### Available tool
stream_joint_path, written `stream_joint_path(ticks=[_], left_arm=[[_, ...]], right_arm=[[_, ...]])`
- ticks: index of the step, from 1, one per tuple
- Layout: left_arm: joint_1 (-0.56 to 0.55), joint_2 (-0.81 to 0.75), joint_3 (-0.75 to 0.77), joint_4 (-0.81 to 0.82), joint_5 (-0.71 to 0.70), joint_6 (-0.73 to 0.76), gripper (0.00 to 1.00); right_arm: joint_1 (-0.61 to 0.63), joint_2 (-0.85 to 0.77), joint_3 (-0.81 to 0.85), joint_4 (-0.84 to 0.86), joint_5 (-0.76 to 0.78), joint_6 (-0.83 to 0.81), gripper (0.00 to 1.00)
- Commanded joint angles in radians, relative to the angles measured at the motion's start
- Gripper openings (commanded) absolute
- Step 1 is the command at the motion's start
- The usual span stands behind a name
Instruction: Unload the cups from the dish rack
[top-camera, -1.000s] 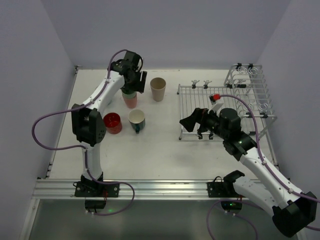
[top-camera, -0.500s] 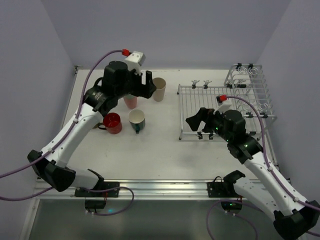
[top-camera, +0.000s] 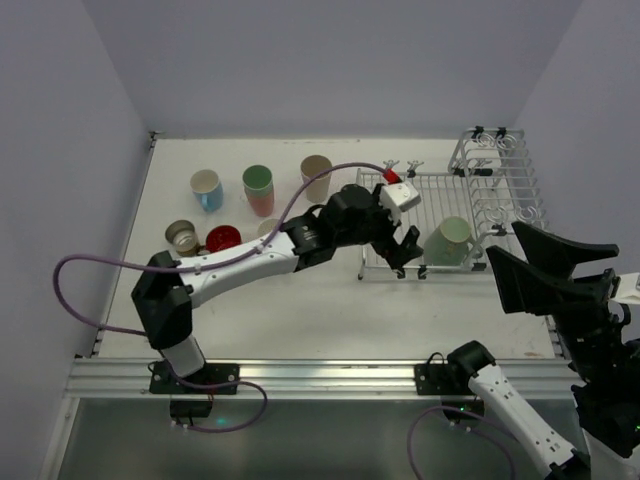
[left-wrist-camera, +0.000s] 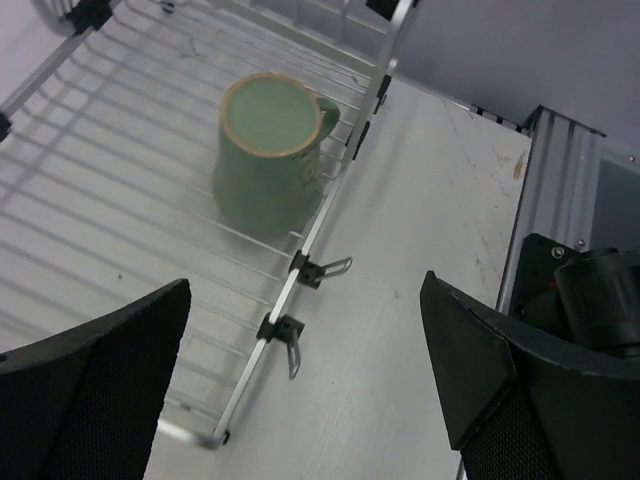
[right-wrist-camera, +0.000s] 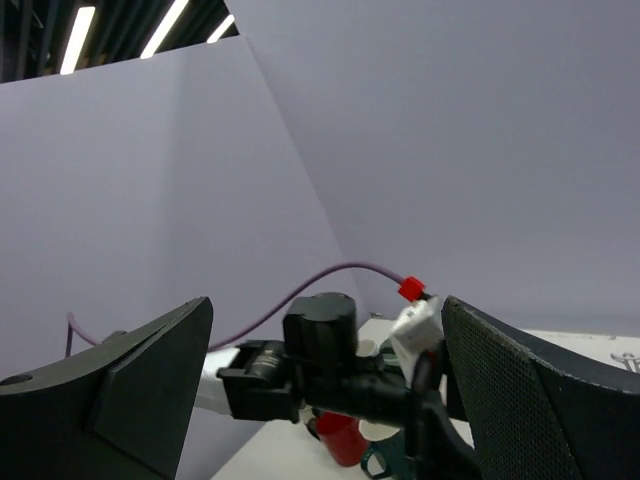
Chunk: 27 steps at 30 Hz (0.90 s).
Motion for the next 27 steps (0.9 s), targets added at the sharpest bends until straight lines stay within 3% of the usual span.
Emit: stream_joint_path(ticks=[1, 12, 22, 27], left_arm=[[-0.049, 0.135, 0.147, 0.139, 0.009, 0.146, 1.0], [-0.05, 0.468, 0.466, 0.095, 0.084, 0.376, 1.0], [-0.047, 0.625, 0.667, 0.068, 0.205, 0.405, 1.0], [-0.047, 0.709, 0.767, 0.029, 0.201, 0.414, 1.0]], right_arm=[[0.0, 0.018, -0.003, -0.097, 0.015, 0.003, 0.99], [0.0, -0.019, -0.02, -0.143, 0.004, -0.037, 0.99], [0.0, -0.034, -0.037, -0.164, 0.001, -0.054, 0.99], [0.0, -0.045, -0.039, -0.178, 0.001, -0.059, 0.99]])
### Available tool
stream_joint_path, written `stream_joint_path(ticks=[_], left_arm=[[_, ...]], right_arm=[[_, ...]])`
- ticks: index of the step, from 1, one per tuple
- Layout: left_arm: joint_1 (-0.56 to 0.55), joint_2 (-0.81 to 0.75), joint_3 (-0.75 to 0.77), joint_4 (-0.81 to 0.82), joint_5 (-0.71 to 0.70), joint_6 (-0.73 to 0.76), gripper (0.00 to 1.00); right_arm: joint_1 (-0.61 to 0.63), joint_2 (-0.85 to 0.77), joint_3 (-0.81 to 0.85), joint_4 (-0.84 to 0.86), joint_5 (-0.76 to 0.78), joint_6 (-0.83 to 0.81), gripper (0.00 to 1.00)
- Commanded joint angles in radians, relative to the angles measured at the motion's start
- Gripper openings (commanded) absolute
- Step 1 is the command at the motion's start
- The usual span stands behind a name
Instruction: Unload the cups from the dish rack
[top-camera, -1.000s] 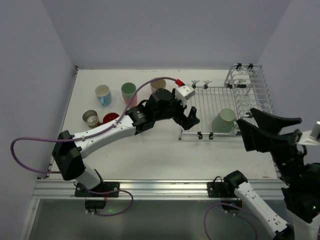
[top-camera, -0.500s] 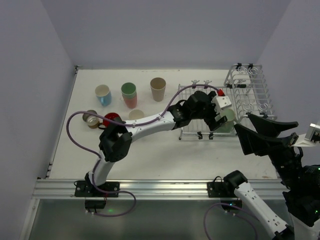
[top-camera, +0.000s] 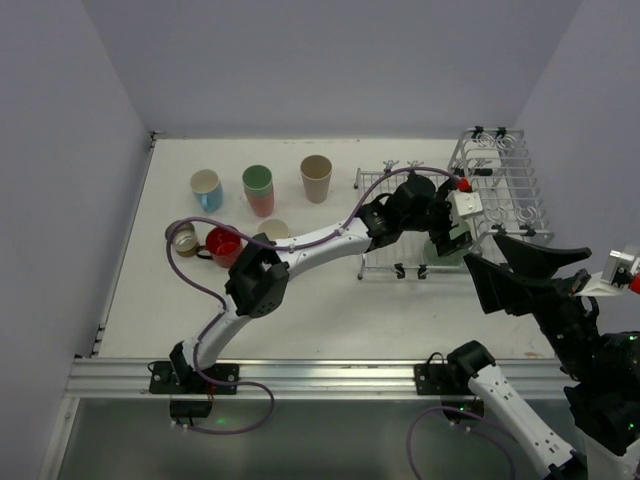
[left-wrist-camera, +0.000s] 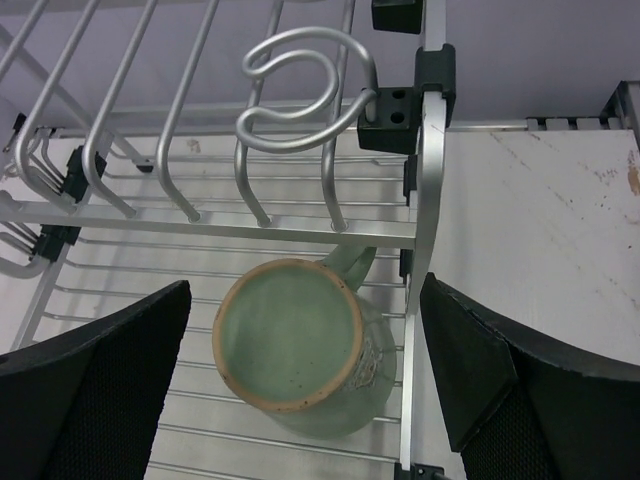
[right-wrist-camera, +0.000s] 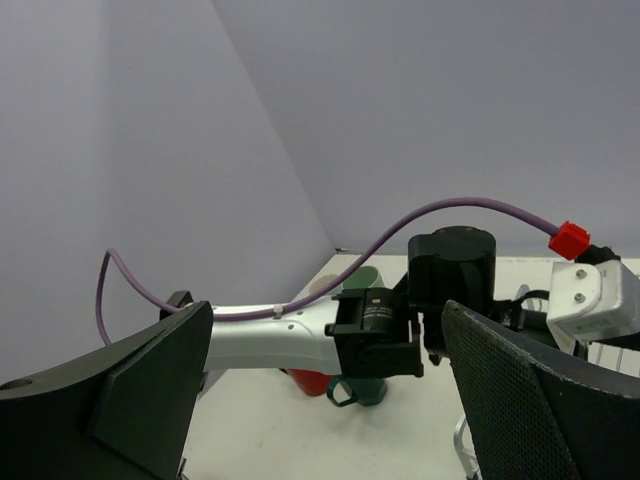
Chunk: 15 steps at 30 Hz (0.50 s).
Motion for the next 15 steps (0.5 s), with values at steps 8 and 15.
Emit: stream_joint_path(ticks=[8, 15], left_arm=[[0.004, 0.102, 0.122, -0.027, 0.019, 0.038, 1.0], [0.004, 0.14, 0.13, -0.007, -0.007, 0.04, 1.0]], right_arm=[[0.0, -0.015, -0.011, -0.018, -0.007, -0.029, 0.99], [0.002, -0.014, -0.031, -0.016, -0.023, -0.032, 0.99]])
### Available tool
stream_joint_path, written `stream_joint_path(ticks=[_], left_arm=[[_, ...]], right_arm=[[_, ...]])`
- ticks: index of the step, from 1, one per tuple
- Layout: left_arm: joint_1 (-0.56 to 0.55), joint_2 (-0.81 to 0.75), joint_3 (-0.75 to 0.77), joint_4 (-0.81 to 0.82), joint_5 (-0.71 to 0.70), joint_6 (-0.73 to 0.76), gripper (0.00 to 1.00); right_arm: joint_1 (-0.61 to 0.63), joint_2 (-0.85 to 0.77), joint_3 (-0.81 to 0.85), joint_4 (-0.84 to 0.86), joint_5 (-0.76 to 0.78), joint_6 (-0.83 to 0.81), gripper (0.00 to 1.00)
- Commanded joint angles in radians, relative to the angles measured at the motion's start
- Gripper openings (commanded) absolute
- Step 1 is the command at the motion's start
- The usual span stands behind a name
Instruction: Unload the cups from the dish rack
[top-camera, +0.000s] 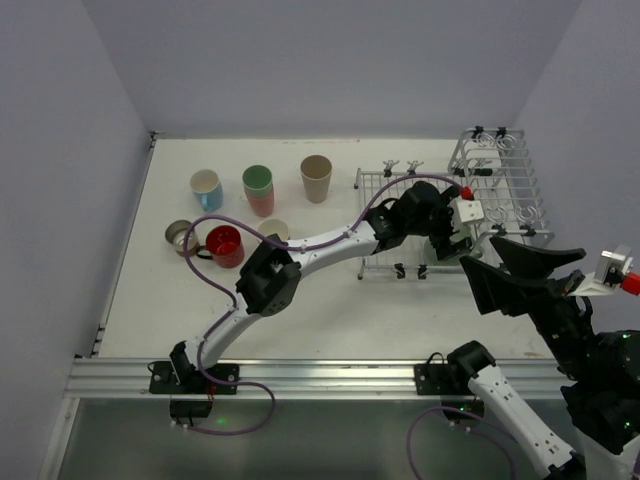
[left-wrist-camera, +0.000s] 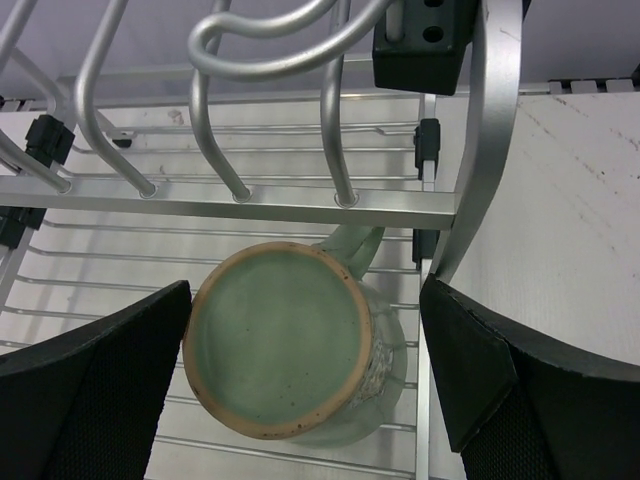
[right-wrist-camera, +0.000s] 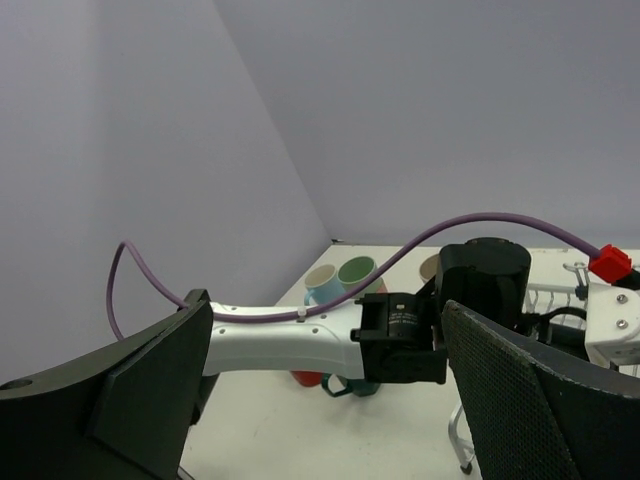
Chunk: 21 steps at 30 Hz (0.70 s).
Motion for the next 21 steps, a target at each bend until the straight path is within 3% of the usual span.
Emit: stream_joint_path(ticks=[1, 7, 12, 17, 21], left_arm=[[0.002, 0.03, 0.05, 0.026, -0.013, 0.016, 1.0], [0.015, 0.063, 0.077, 0.084, -0.048, -0.007, 1.0], [0.016, -0.025, -0.054, 0.227, -0.099, -0.014, 1.0], [0.024, 0.047, 0.052, 0.137, -0.076, -0.009, 1.0], [0.024, 0.066, 0.037, 0.135, -0.053, -0.018, 1.0]], right_arm=[[0.0, 0.004, -0.01, -0.007, -0.017, -0.023, 0.99], [0.002, 0.007, -0.026, 0.002, -0.023, -0.021, 0.99], [0.0, 0.012, -0.029, 0.007, -0.018, -0.031, 0.99], [0.0, 0.012, -0.035, 0.016, -0.018, -0.037, 0.99], [0.0, 0.004, -0.044, 0.017, -0.006, -0.041, 0.99]])
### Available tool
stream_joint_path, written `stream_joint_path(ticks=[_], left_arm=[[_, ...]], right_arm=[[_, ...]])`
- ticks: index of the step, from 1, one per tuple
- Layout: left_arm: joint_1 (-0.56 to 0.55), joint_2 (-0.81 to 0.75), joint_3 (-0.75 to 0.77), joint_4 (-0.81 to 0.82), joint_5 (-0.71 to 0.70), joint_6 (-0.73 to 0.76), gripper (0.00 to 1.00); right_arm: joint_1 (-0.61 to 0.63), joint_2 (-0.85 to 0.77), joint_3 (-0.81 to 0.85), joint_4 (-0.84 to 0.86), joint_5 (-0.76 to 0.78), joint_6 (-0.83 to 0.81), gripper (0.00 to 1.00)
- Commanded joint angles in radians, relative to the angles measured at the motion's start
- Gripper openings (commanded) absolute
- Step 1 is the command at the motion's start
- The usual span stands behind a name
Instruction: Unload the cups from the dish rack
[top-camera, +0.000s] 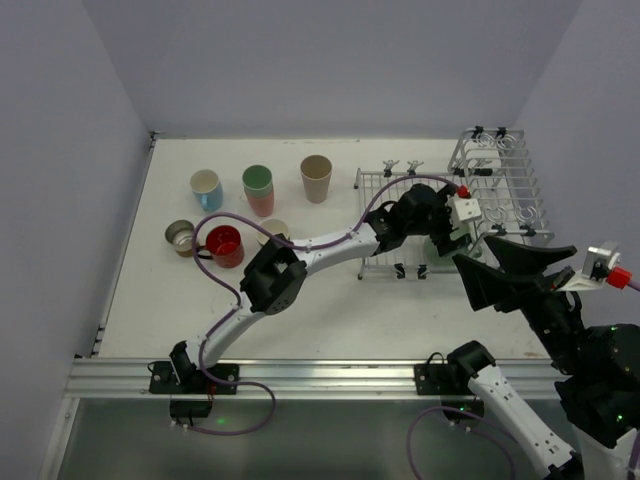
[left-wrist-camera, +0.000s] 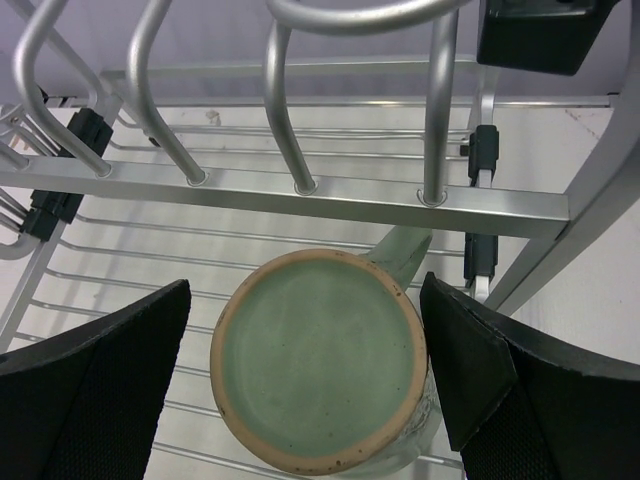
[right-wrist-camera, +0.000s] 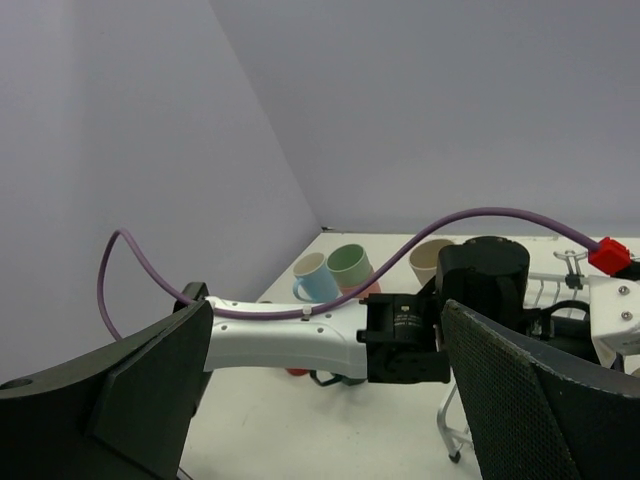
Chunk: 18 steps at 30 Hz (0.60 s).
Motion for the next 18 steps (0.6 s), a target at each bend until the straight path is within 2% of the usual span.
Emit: stream_joint_path(ticks=[1, 15, 18], left_arm=[[0.012, 0.018, 0.038, 0.027, 0.012, -0.01, 1.0], [0.036, 0.037, 0.018, 0.018, 0.062, -0.04, 0.99], [0.038, 0.029, 0.011, 0.038, 0.059, -0.04, 0.76]], right_arm=[[0.0, 0.003, -0.01, 0.014, -0.003, -0.023, 0.99], [0.002, 0.007, -0.03, 0.02, 0.003, -0.019, 0.99], [0.002, 0.012, -0.033, 0.024, 0.005, -0.019, 0.99]])
